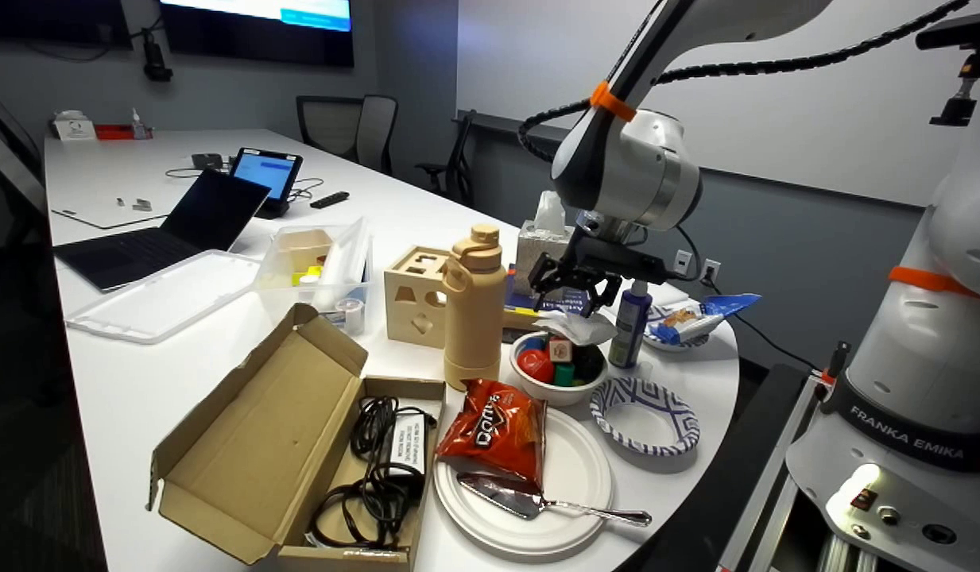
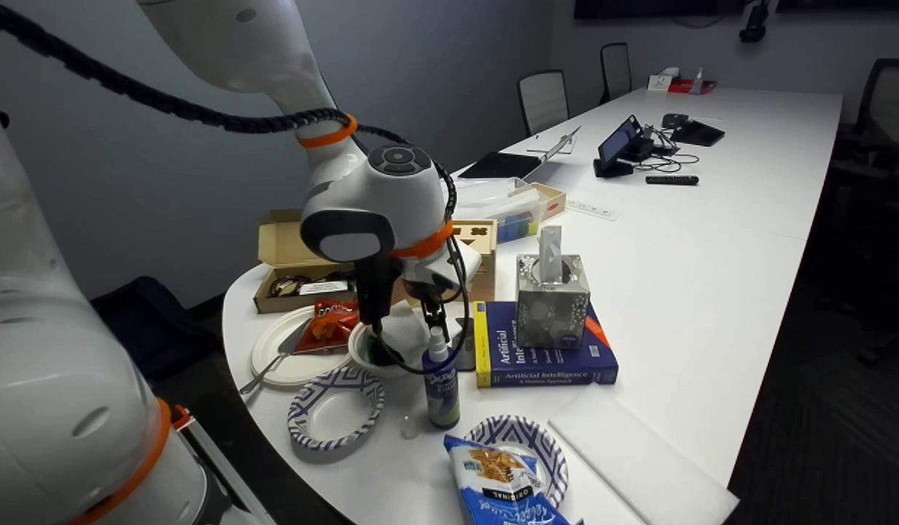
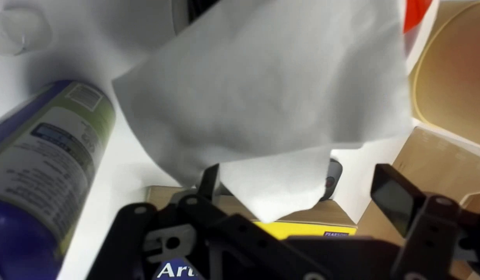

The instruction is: Fold the tissue on top of the bowl with blocks

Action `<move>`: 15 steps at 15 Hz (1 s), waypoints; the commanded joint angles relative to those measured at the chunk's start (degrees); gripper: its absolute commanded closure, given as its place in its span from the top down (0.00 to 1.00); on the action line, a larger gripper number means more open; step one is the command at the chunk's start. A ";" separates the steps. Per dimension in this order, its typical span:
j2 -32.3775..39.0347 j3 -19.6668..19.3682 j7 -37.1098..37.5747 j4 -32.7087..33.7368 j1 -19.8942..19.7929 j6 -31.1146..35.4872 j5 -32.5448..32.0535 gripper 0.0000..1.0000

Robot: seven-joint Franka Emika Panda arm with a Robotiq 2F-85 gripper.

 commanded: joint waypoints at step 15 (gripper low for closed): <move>-30.30 -4.28 33.69 -1.59 -2.74 -33.84 -49.86 1.00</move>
